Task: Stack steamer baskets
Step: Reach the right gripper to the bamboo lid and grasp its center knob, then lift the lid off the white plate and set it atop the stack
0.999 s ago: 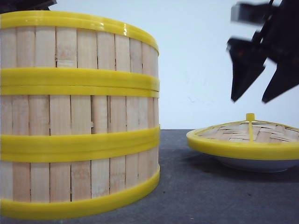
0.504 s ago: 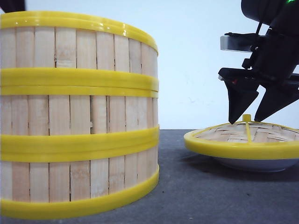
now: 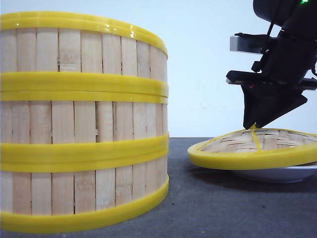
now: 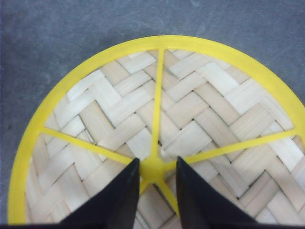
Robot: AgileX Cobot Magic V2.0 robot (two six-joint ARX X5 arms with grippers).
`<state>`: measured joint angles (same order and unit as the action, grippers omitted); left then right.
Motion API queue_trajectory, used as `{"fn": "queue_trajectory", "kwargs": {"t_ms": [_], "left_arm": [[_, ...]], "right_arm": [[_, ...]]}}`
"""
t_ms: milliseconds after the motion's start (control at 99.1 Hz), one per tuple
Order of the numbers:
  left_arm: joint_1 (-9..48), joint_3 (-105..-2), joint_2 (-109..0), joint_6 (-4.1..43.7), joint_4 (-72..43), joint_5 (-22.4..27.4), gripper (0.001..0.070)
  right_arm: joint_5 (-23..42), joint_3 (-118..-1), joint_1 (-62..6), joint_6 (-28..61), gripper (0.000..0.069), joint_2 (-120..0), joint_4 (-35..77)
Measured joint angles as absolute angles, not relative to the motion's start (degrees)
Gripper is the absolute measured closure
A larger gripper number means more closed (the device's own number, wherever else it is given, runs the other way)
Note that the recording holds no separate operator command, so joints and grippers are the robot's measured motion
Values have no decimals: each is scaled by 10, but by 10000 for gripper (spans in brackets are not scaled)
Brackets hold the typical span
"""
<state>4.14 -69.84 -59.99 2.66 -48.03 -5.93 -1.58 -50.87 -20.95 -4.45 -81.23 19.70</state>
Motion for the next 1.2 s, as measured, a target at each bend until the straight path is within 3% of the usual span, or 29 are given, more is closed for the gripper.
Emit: {"fn": "queue_trajectory", "kwargs": {"t_ms": [111,333,535,908,1069,1200], "left_arm": [[41,-698,-600,26,-480,-59,436],[41,-698,-600,26,-481,-59,436],[39,-698,-600,23,-482,-59,436],[35,-698,-600,23,-482,-60,436],[35,-698,-600,23,-482,-60,436],[35,-698,-600,23,-483,-59,436]], "right_arm": [[-16,-510,-209,-44,638,-812,193],[-17,-512,-209,-44,641,-812,196],[-19,-548,-209,-44,641,-786,277],[-98,-804,-219,-18,642,-761,467],[-147,-918,-261,-11,642,-781,531],[-149,-997,-310,-2,642,-825,579]]}}
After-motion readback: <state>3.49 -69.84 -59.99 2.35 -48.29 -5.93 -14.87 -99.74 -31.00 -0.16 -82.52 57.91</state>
